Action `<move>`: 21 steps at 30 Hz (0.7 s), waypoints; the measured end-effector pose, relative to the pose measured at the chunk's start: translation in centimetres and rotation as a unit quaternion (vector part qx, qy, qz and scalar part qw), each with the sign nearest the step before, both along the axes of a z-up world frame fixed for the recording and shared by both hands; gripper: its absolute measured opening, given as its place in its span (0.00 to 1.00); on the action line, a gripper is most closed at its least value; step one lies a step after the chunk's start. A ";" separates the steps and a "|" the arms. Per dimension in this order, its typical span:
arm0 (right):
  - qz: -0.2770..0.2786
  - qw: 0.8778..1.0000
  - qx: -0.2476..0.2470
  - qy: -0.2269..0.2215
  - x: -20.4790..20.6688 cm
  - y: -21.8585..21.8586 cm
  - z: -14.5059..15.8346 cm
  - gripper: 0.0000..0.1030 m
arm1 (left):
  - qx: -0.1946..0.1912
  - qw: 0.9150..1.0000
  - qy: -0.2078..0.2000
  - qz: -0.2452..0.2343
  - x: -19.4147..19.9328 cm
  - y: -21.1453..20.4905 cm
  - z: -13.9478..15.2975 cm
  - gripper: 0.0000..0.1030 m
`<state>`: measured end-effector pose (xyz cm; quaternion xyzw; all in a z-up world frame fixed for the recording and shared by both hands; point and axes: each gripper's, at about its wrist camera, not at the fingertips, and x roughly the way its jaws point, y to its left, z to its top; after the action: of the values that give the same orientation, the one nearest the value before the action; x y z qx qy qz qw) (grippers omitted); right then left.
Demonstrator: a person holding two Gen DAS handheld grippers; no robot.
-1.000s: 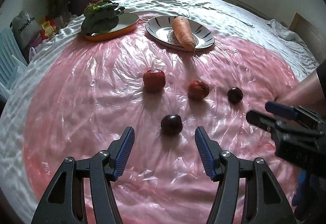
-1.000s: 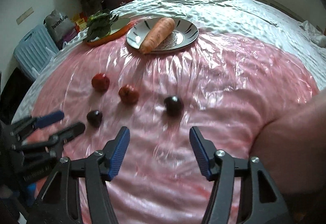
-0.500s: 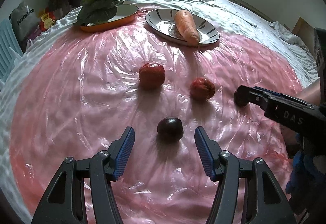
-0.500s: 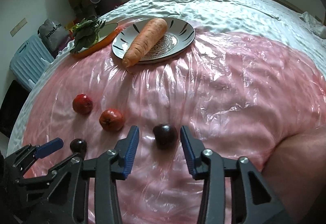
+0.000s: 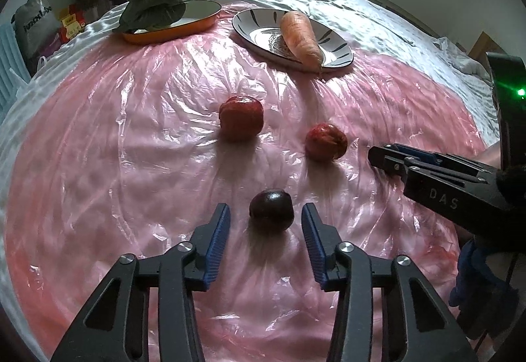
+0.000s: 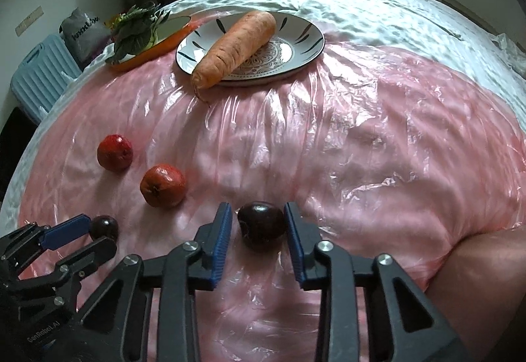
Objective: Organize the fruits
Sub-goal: 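Grasp a dark plum with the left tool while the right tool grasps another plum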
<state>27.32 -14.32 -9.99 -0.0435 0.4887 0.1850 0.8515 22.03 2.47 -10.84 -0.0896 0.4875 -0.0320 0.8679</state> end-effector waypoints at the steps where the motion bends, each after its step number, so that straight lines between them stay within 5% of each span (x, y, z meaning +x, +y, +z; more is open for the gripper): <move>1: 0.001 1.000 -0.001 0.000 0.0 0.0 -0.1 0.45 | 0.000 1.000 0.001 -0.002 0.1 -0.1 -0.1 0.35; 8: 0.002 1.000 -0.008 0.006 0.1 0.0 -0.7 0.37 | 0.002 1.000 0.006 -0.003 0.2 -0.3 -0.6 0.23; 21: -0.007 1.000 0.014 0.012 0.0 -0.8 -0.2 0.35 | -0.025 1.000 0.010 0.004 0.2 0.6 -0.3 0.22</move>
<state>27.34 -15.13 -10.18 -0.0265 0.4965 0.1865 0.8473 22.20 3.10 -11.10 -0.1135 0.4951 -0.0399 0.8604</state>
